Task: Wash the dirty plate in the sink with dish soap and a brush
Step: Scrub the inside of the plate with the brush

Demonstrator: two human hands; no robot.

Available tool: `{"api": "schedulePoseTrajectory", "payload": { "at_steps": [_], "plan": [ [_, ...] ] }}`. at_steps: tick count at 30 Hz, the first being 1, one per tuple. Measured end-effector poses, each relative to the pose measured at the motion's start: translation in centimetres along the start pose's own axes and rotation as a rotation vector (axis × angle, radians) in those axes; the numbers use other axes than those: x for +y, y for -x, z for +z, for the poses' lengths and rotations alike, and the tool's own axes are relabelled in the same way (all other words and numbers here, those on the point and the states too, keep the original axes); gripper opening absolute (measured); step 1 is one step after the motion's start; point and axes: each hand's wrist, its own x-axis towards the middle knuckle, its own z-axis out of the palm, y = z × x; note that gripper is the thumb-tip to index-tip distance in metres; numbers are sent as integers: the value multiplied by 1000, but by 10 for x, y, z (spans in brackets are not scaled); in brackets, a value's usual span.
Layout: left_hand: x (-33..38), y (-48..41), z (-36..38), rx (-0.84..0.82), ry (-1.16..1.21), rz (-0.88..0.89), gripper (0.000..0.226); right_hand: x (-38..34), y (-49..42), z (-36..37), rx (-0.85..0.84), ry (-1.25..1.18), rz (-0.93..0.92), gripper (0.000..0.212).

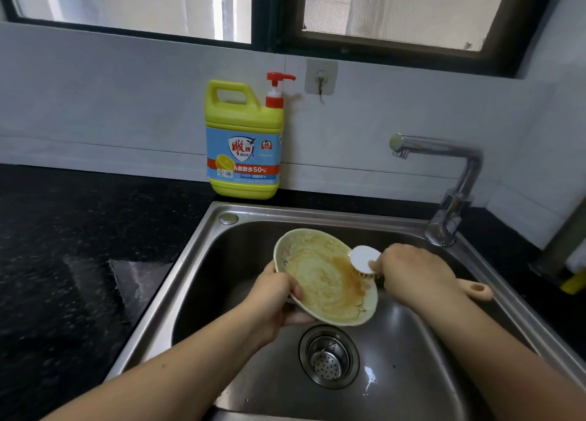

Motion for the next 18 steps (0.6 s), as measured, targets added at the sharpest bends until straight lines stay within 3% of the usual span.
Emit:
{"api": "schedulePoseTrajectory", "payload": {
  "at_steps": [2,6,10,14,18],
  "plan": [
    [-2,1,2,-42,-24,-49,61,0,-2,8,75,19,-41,29],
    [-1,3,2,-107,-61,-89,53,3,-7,17,127,-78,-181,49],
    [1,6,2,-159,-40,-99,47,-3,-7,22,223,-166,-296,48],
    [0,5,2,-177,-28,-94,50,-20,-1,23,212,-238,-409,48],
    [0,6,3,-177,-36,-94,48,-22,1,18,261,-176,-334,48]
  ]
}}
